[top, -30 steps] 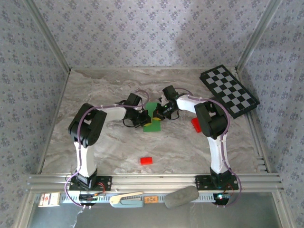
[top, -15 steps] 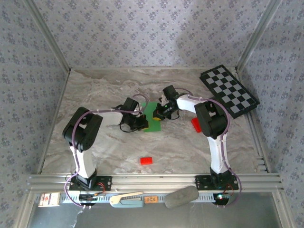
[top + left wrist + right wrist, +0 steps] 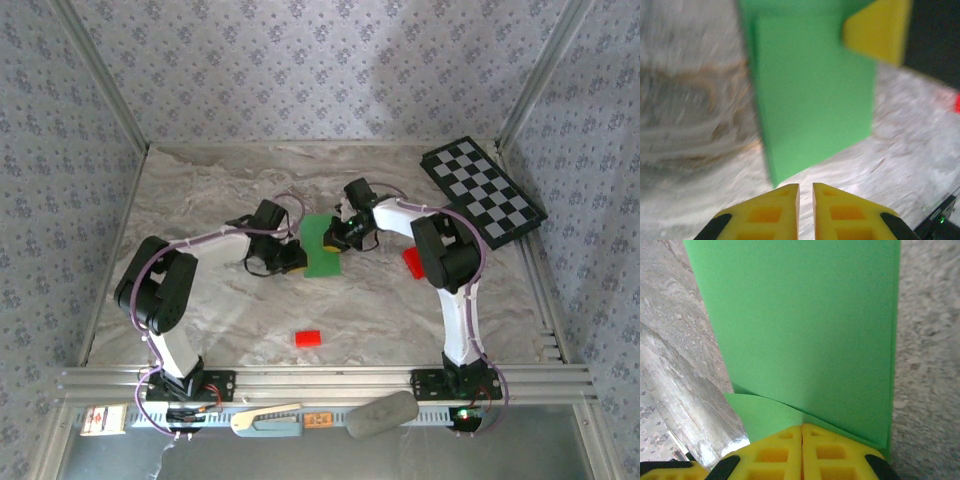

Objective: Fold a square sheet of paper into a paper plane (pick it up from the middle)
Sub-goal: Fold the triangle a second time at the center of the table, then pick up the paper from the center of the table.

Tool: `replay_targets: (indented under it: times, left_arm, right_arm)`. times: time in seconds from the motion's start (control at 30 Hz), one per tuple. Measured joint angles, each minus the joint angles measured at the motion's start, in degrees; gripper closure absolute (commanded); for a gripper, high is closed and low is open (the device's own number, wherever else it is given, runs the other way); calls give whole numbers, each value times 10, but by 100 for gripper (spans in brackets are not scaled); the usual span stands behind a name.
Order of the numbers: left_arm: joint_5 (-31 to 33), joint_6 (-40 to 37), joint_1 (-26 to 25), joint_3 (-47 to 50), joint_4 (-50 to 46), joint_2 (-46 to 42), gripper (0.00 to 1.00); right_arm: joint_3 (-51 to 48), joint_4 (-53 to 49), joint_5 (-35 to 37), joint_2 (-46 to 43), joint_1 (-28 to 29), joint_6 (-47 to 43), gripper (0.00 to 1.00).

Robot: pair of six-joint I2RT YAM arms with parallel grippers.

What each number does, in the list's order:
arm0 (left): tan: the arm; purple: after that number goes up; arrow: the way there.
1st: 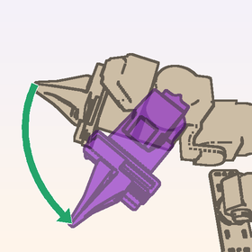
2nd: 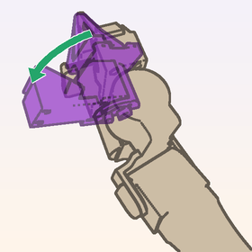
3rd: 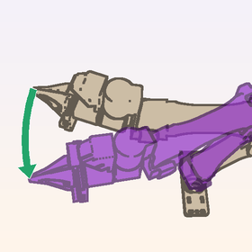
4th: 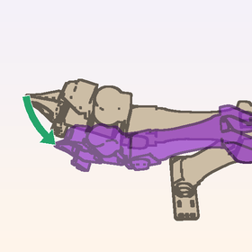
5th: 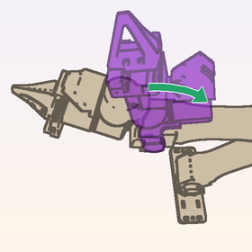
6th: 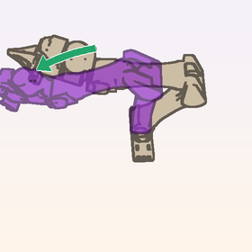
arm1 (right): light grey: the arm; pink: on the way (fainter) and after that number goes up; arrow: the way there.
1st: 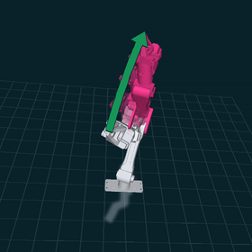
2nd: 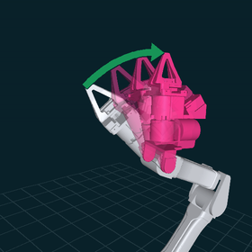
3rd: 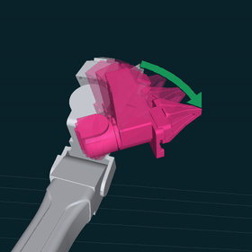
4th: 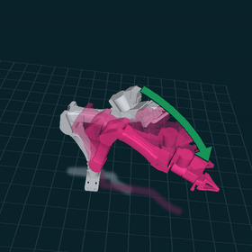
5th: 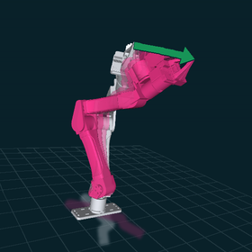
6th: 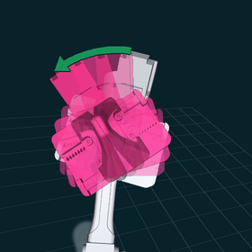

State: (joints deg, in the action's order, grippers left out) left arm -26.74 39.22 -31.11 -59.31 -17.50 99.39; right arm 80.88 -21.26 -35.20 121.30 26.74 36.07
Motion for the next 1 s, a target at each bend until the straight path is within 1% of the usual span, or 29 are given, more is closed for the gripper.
replay_targets:
  times: [0.17, 0.23, 0.33, 0.5, 0.63, 0.83, 1.0]
  left_arm:
    - [19, 27, -1, -30, 32, 1, 84]
    - [28, 35, -2, -39, 33, 6, 85]
    - [43, 45, -2, -55, 38, 26, 87]
    - [67, 59, -2, -74, 40, 67, 91]
    - [85, 68, -2, -85, 39, 91, 94]
    - [113, 78, -2, -89, 28, 111, 95]
    - [120, 97, -1, -94, 23, 122, 96]
  right_arm:
    - [-8, 14, 15, -55, 0, 31, 73]
    - [-25, 30, 23, -86, -2, 48, 66]
    - [-50, 44, 37, -113, -3, 67, 61]
    - [-82, 52, 57, -115, -2, 92, 58]
    - [-87, 52, 66, -111, -1, 103, 58]
    - [-87, 52, 70, -92, 7, 112, 56]
    - [-86, 52, 70, -81, 14, 116, 56]
